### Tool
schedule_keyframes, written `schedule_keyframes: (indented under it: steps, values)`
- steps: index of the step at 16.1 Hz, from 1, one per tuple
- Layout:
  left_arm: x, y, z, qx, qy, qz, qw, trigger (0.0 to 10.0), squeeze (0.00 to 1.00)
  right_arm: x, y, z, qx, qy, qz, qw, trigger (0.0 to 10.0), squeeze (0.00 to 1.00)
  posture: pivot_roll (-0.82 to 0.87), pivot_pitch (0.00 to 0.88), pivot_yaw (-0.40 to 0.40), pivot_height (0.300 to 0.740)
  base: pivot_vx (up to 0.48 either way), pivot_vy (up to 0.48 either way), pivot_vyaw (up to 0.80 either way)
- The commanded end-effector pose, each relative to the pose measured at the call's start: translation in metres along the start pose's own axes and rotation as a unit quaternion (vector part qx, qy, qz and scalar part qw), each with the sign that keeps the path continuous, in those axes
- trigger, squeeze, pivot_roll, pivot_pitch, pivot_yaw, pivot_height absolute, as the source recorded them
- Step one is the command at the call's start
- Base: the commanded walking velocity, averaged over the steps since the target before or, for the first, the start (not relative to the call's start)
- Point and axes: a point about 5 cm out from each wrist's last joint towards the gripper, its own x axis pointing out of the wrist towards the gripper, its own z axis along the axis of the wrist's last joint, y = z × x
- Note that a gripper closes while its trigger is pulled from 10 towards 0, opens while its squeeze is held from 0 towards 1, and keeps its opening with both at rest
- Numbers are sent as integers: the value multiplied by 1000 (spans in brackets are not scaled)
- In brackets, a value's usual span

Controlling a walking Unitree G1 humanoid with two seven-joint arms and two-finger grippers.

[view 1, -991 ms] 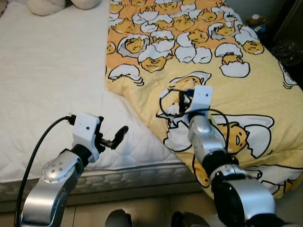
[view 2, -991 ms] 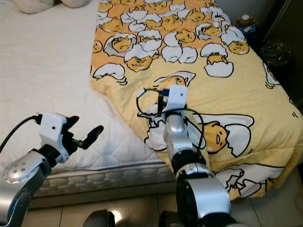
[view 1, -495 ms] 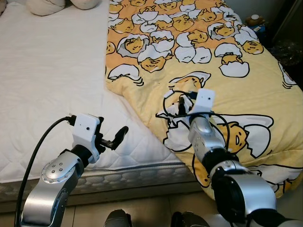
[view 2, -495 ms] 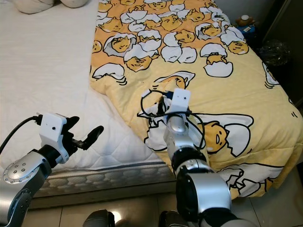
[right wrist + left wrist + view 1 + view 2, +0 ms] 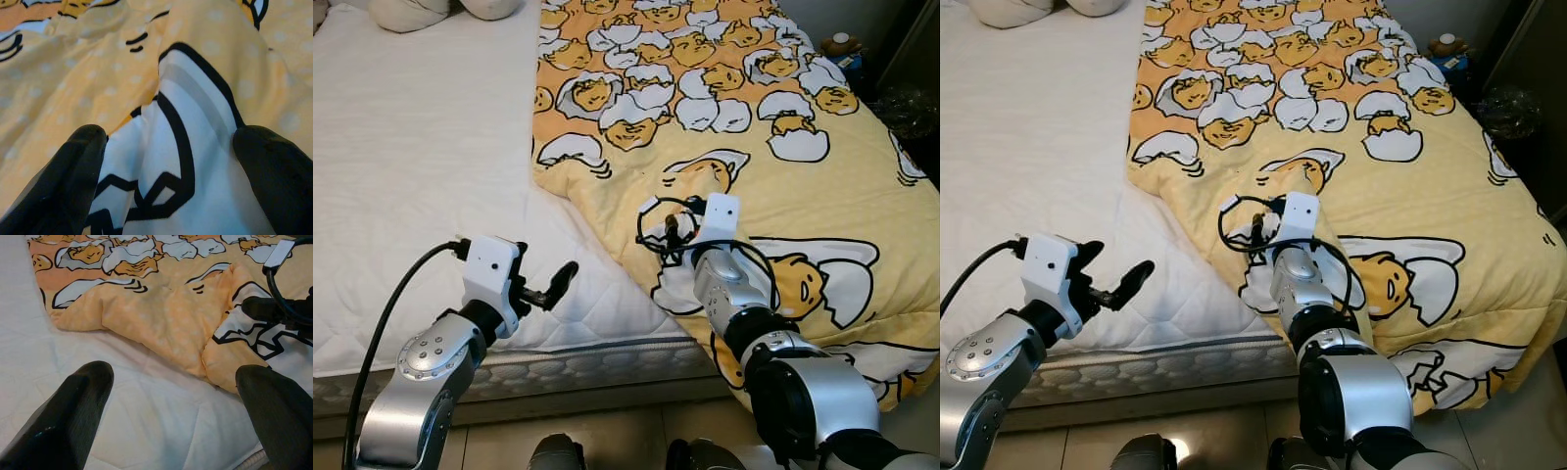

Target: Clean up the room

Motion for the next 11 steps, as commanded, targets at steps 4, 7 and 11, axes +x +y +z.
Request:
schedule_keyframes:
  steps: [4,7,11]
  values:
    - [-2,0,0,9,3,-1,1000,10000,0,-3,-1,-18,-7,44,8,999,3529,0,228,106,20,740,0,0,0]
    - [-2,0,0,9,5,-3,1000,10000,0,-4,-2,-26,16,66,6,998,0,0,229,109,20,740,0,0,0]
    - [-6,-6,-7,6,25,-37,999,10000,0,-5,0,-28,15,67,15,998,0,0,226,115,20,740,0,0,0]
